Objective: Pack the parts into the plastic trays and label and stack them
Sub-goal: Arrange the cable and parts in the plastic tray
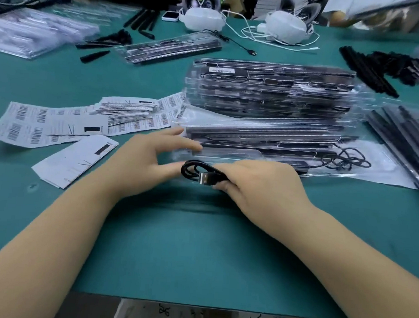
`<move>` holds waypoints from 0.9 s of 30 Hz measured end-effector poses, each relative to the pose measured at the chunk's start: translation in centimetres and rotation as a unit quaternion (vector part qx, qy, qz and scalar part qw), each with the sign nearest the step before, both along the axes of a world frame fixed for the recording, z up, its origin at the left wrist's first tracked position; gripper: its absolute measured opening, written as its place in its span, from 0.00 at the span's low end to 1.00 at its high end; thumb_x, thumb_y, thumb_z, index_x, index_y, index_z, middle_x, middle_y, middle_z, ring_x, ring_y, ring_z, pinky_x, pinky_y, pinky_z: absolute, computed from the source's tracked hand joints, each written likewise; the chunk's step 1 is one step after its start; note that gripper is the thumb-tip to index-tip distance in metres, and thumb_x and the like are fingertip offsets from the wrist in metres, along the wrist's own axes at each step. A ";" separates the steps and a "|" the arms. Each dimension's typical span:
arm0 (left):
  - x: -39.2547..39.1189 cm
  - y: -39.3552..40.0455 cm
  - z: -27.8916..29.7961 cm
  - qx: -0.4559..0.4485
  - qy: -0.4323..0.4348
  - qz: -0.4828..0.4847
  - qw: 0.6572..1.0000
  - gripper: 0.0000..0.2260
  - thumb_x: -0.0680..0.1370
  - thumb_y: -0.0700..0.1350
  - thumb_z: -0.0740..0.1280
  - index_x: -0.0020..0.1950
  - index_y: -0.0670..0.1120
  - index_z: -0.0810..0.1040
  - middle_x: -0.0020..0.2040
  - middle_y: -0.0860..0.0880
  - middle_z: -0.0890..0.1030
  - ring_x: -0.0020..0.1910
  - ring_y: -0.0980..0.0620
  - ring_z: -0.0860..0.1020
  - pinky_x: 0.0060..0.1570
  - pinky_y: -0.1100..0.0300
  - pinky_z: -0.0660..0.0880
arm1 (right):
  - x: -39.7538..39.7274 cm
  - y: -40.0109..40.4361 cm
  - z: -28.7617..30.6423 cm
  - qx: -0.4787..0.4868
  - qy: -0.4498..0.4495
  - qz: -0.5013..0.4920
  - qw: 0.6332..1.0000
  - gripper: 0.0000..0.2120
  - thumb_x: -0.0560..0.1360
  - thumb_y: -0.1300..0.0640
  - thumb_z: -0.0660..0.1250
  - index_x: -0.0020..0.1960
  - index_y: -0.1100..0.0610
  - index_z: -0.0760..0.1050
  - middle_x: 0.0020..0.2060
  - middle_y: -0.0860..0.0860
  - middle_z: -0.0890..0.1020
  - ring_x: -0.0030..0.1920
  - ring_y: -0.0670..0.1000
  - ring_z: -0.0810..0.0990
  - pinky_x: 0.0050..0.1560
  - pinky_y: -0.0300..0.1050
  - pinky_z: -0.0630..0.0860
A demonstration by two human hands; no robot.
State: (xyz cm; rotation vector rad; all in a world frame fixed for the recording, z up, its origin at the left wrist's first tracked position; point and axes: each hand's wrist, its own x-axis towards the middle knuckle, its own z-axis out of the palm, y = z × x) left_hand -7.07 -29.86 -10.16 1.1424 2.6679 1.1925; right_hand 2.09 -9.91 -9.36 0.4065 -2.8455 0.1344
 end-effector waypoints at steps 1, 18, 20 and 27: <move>0.0 0.3 -0.1 0.003 0.008 0.011 1.000 0.14 0.73 0.45 0.71 0.53 0.64 0.79 0.59 0.69 0.73 0.64 0.77 0.62 0.60 0.80 0.58 | 0.1 -0.1 -0.1 -0.002 0.004 -0.006 1.000 0.16 0.81 0.44 0.52 0.61 0.47 0.72 0.49 0.45 0.79 0.51 0.51 0.77 0.39 0.45 0.69; 3.0 1.1 1.0 0.010 0.279 0.036 0.960 0.15 0.73 0.54 0.68 0.46 0.43 0.85 0.30 0.54 0.70 0.26 0.53 0.67 0.28 0.63 0.69 | 0.5 -3.1 0.0 0.158 0.067 -0.164 0.971 0.18 0.62 0.65 0.47 0.32 0.53 0.74 0.26 0.46 0.71 0.18 0.46 0.57 0.24 0.35 0.48; 3.3 1.4 0.5 -0.042 0.317 0.019 0.947 0.14 0.75 0.53 0.66 0.47 0.44 0.86 0.26 0.53 0.70 0.24 0.54 0.66 0.24 0.63 0.68 | 0.4 -3.1 0.0 0.174 0.062 -0.179 0.966 0.19 0.62 0.66 0.47 0.33 0.52 0.75 0.26 0.46 0.71 0.19 0.46 0.57 0.24 0.36 0.48; 3.5 2.4 -0.9 -0.147 0.355 0.018 0.923 0.15 0.77 0.50 0.60 0.54 0.48 0.84 0.26 0.49 0.78 0.19 0.47 0.72 0.19 0.61 0.67 | 0.1 -2.3 -0.3 0.165 0.092 -0.164 0.968 0.20 0.61 0.65 0.46 0.30 0.52 0.76 0.25 0.46 0.72 0.17 0.45 0.68 0.24 0.37 0.50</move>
